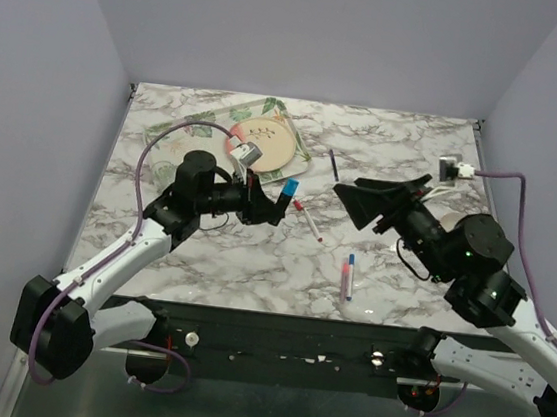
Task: Insert the pens into the pen caps
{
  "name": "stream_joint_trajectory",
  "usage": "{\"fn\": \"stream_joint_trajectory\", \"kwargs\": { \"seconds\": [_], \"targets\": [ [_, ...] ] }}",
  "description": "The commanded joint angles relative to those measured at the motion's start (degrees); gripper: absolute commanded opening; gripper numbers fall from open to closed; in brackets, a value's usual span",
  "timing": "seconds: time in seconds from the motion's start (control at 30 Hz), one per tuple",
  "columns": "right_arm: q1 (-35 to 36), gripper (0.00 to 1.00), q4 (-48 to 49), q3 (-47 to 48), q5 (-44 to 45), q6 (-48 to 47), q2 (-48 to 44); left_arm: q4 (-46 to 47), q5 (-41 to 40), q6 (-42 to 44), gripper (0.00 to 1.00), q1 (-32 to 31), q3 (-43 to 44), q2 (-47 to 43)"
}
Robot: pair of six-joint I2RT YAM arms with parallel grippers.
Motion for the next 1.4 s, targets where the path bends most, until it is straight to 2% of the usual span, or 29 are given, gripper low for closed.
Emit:
{"fn": "stream_joint_trajectory", "kwargs": {
  "seconds": [0.0,0.03,0.07,0.23,0.37,0.43,0.53,0.7,0.93,1.1,1.23,1.37],
  "targets": [
    [0.3,0.83,-5.98,-4.86,11.77,2.87,-5.12,-0.63,-19.78,-7.68,0.01,-7.32,-6.8,-1.0],
    [0.21,0.84,-6.16,-6.02,12.48,3.84,-6.43,-0.63,-26.08,-9.52,0.01,-9.45,-7.26,0.75],
    [0.21,0.85,-6.16,-6.99,12.48,4.2,-7.05,-0.37,-28.93,-11.8,0.01,-11.21,-7.61,1.89],
    [0.3,0.85,-9.84,-9.8,12.31,5.87,-7.15,2.78,-35.54,-25.08,0.0,-20.61,-6.21,10.59],
    [0.21,0.85,-11.78,-9.98,12.57,7.18,-6.1,8.94,-42.47,-33.52,0.0,-24.75,-7.61,16.03],
    [0.21,0.85,-12.75,-9.98,13.18,8.58,-5.83,9.56,-43.63,-36.25,0.0,-25.9,-7.18,18.5],
    [0.3,0.85,-13.19,-10.42,13.27,9.82,-5.74,10.53,-43.46,-36.0,0.05,-27.74,-5.16,23.78],
    [0.3,0.85,-13.54,-11.22,14.06,9.91,-6.09,9.39,-42.66,-37.14,0.07,-30.21,-1.99,30.99],
    [0.3,0.85,-14.42,-10.77,15.21,8.6,-6.01,4.21,-40.73,-39.94,0.21,-32.05,1.88,37.41],
    [0.3,0.86,-16.53,-9.37,15.47,6.66,-4.52,1.31,-42.75,-43.81,0.39,-32.93,0.39,32.68],
    [0.3,0.86,-18.55,-8.14,16.17,5.34,-3.11,-1.41,-43.98,-44.35,0.6,-33.55,1.78,29.25],
    [0.21,0.86,-19.0,-7.43,17.31,3.16,-1.53,-5.81,-47.84,-43.47,0.64,-34.16,1.97,23.73]
  ]
}}
